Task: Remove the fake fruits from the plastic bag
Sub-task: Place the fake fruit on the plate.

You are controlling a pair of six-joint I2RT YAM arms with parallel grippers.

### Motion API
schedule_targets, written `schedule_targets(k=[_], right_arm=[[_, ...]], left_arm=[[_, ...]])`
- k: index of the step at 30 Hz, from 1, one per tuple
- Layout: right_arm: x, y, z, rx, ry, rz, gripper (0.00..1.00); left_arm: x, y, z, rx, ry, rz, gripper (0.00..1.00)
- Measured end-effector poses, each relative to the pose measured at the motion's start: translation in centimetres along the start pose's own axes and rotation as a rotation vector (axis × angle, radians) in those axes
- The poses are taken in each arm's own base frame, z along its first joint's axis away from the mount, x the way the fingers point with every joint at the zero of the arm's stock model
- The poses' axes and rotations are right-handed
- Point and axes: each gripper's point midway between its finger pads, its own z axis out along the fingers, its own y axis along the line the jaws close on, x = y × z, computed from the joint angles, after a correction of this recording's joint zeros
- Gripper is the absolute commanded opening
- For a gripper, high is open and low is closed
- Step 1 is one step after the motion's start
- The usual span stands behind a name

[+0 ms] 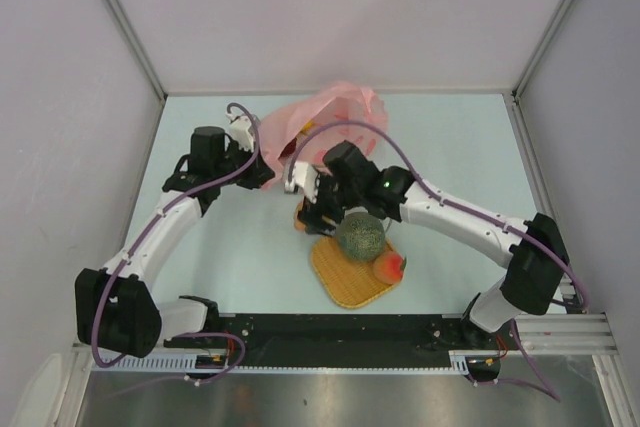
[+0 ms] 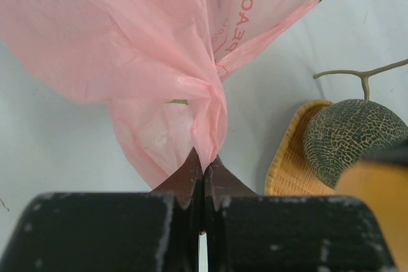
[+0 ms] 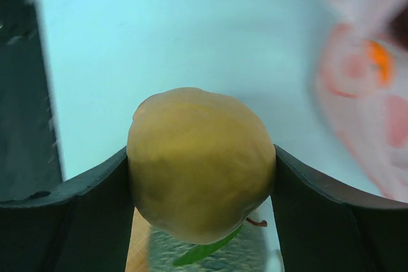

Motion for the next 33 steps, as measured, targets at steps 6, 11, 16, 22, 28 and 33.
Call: schedule_targets(k=[6,11,16,22,28,33], right_arm=[[3.1,6.6,0.2,-0.25,0.085,-0.153,0.37],[4.3,8.4,-0.4,-0.358,0.107,-0.246,0.39],[5.2,10.4,0.0,-0.45,0.124,-0.325,0.41],[7.5,11.8,1.8,-0.535,0.191,-0.44,0.4],[9.6,10.6,4.1,-0.549,0.288,-0.597,0.41],[11.7,9.5,4.7,-0.549,0.386,-0.721,0.43]], left_arm=[[-0.1,-0.4,-0.4,0.014,-0.024,0.012,0.0],[0.2,-0.5,-0.5,0.02,-0.021,0.011,0.0],[-0.1,-0.9,-1.2,0.022,-0.046,0.024,0.0],[0.3,-1.5,-2.6,0.028,-0.085,0.042,0.0],[0.5,-1.7,-3.1,0.029,-0.102,0.049,0.0],[0.3,-1.8,-3.3,0.032,-0.116,0.055,0.0]])
